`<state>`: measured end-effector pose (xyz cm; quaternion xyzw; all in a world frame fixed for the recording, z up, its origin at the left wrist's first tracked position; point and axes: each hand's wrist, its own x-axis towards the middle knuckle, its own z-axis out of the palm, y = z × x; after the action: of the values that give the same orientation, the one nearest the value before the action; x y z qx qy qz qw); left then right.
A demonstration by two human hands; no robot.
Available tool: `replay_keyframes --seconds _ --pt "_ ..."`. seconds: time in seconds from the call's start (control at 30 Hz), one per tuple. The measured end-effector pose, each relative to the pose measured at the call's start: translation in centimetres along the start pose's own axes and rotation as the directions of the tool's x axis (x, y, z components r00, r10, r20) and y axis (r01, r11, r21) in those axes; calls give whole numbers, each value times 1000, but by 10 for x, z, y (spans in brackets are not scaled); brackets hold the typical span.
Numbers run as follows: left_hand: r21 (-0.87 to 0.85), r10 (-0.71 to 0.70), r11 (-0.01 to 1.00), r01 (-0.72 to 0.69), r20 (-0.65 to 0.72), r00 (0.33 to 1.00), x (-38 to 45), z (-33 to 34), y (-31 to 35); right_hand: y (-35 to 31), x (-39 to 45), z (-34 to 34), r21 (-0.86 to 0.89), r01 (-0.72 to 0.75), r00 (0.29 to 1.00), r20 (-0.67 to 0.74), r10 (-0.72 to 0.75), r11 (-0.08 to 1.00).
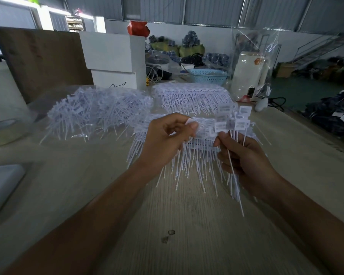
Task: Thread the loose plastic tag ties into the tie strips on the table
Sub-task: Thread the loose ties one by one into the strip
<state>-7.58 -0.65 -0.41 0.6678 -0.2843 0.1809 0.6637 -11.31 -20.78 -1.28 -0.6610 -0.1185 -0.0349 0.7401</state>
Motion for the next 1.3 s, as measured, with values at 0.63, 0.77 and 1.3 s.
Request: replay_keyframes --seconds 0.63,0.77,1.3 --pt "-237 -278 926 294 100 956 -11 22 -6 1 -6 18 -254 82 995 -39 -95 964" --pt "-139 -236 960 245 80 969 -13 24 -7 3 -2 14 -493 181 982 47 -182 851" --pt "66 12 998 -13 13 1000 -10 20 9 -3 -11 21 -408 118 985 165 -54 905"
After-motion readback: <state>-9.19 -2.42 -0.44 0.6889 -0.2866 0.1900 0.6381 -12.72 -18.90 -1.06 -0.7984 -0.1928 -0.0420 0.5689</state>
